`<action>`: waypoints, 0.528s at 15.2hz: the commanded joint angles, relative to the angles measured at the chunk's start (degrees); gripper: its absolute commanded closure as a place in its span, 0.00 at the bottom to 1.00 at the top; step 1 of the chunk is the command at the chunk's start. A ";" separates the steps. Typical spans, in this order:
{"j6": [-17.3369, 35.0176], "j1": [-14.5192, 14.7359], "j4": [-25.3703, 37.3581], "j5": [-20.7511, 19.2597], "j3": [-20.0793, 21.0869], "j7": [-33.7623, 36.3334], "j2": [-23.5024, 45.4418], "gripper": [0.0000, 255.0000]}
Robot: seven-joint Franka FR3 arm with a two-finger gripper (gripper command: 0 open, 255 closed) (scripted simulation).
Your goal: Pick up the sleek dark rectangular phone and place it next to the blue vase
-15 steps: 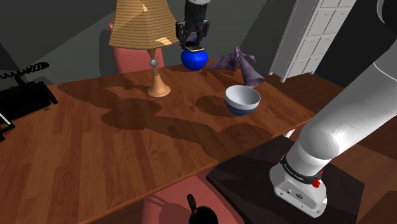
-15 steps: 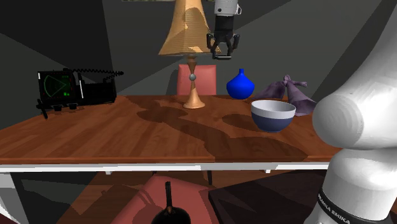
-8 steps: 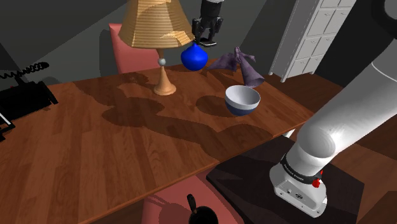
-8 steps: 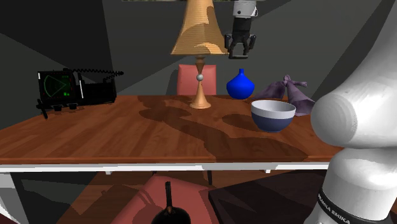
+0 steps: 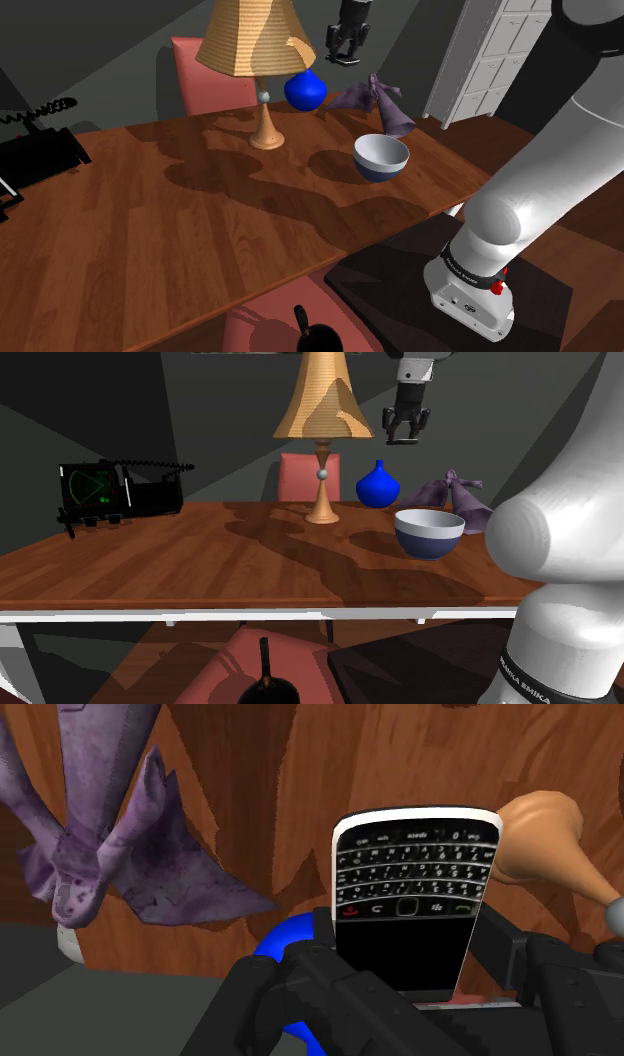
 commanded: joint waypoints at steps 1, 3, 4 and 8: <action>-0.26 -1.24 1.91 0.40 -1.51 -2.95 1.65 1.00; -0.67 -2.40 4.12 0.86 -2.81 -5.53 3.50 1.00; -0.92 -2.99 5.34 1.12 -3.43 -6.80 4.51 1.00; -1.03 -4.77 8.44 1.96 -5.06 -10.40 7.63 1.00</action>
